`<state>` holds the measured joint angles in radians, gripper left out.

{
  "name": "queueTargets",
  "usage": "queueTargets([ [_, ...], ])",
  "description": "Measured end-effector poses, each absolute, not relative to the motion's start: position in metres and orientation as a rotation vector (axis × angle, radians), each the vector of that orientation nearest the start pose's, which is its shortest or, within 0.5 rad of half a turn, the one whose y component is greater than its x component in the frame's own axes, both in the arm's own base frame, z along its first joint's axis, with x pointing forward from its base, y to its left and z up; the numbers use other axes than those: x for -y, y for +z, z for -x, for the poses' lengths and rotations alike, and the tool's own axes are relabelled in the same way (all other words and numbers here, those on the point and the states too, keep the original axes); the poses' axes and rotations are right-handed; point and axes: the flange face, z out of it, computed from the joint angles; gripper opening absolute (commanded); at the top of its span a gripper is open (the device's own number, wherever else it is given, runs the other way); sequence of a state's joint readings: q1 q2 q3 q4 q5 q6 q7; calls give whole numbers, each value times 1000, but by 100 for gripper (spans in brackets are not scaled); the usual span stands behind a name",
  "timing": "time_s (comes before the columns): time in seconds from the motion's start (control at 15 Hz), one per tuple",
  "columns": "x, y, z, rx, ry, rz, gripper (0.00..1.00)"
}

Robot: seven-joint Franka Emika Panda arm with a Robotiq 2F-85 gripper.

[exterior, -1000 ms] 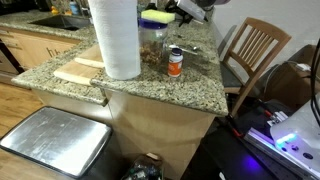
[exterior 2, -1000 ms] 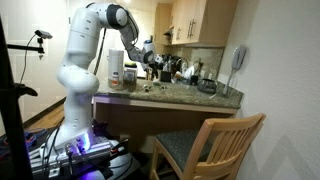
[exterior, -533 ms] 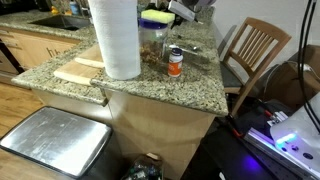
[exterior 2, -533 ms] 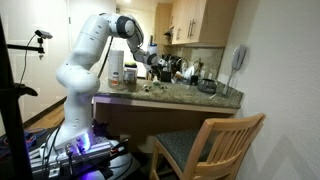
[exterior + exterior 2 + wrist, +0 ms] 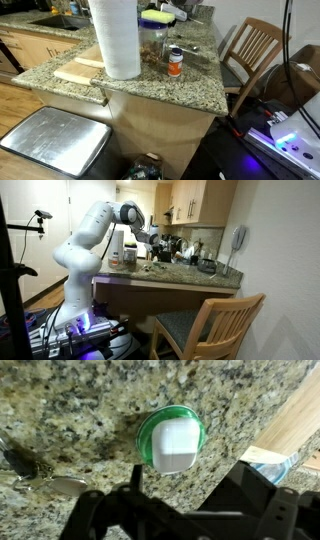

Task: Move the white and green bottle forward.

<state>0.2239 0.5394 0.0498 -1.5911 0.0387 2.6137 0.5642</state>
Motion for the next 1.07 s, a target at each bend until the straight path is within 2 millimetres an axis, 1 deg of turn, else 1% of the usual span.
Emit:
queueTargets([
  [0.2,-193,355,-711,-458,-586,2840,100],
  [0.27,-195,349,-712,-457,-574,2850,88],
  [0.33,-196,345,-713,-455,-568,2855,74],
  [0.47,-199,338,-715,-450,-552,2870,60],
  [0.8,-199,346,-721,-429,-566,2909,25],
  [1.07,-194,349,-723,-429,-567,2944,23],
])
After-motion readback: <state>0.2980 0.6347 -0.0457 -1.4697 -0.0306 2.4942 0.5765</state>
